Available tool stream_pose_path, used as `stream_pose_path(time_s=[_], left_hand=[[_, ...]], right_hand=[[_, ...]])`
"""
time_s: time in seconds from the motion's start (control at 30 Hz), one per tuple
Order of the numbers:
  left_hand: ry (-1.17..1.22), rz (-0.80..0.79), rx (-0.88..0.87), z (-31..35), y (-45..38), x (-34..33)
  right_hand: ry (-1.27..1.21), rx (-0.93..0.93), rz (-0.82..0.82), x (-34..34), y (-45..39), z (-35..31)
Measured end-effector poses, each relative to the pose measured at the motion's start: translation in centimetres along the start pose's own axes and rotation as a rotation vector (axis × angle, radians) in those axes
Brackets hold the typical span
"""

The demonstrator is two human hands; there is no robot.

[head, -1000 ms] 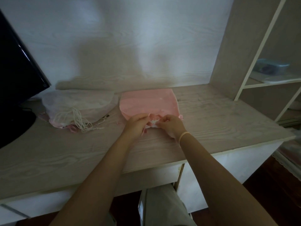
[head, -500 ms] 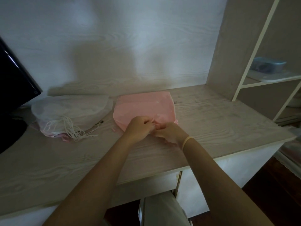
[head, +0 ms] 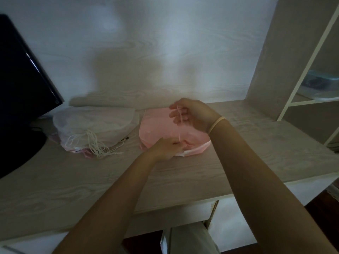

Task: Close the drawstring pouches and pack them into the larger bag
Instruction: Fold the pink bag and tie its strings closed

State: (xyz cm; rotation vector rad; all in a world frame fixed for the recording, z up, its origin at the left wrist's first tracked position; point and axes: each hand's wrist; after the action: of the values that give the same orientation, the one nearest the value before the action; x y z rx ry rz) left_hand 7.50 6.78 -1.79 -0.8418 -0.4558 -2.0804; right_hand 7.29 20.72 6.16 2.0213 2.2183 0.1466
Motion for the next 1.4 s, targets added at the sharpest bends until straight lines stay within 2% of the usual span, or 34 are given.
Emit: stream_pose_path(time_s=[0.13,0.2,0.27,0.33,0.47,0.57,0.67,0.87,1.03,1.17,1.4], left_hand=[[0.102,0.033,0.04,-0.1,-0.6,0.6],[0.184,0.01,0.065,-0.5,-0.7,0.8],[0.265,-0.02,0.084,-0.7,-0.5,0.8],[0.384,-0.01,0.116,-0.7,-0.5,0.9],[0.732,0.024,0.172,-1.4,-1.2,1.1],[0.932,-0.063,0.136,-1.7,-1.7,1.3],[0.982,-0.141,0.154,-1.5,-1.5,1.5],[0.846,-0.023,0.151,-2.0,-0.9,2.0],[0.54,0.175,0.13,-1.3,-0.3,2.0],[0.396,0.164,0.066,-0.4,0.2,1.5],[0.296,0.269,0.02,-1.2,0.9,1.4]], right_hand=[[0.344,0.038,0.253,0.4,-1.4,0.8],[0.428,0.024,0.333,1.1,-1.8,1.4],[0.576,0.088,0.416,1.8,-1.6,1.8],[0.727,0.142,0.389,1.9,-0.6,2.2],[0.85,0.156,0.161,0.7,1.4,4.6],[0.827,0.266,0.239,0.2,1.5,6.5],[0.842,0.388,0.342,-0.1,1.7,7.2],[0.895,0.319,0.387,0.9,2.1,6.8],[0.99,0.165,0.213,2.0,3.0,5.9],[0.795,0.195,0.156,0.4,2.9,6.1],[0.827,0.221,0.256,-1.6,1.7,7.4]])
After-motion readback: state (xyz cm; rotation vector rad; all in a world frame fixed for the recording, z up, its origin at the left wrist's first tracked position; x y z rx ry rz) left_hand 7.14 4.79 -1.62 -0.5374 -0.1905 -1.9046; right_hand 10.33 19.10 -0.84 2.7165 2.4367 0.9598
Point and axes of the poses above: each hand's wrist, its own y-axis away from the middle knuckle, its own x-axis out of the back of the hand, z = x × y, and after that the axes turned 4 degrees about -x, right-handed
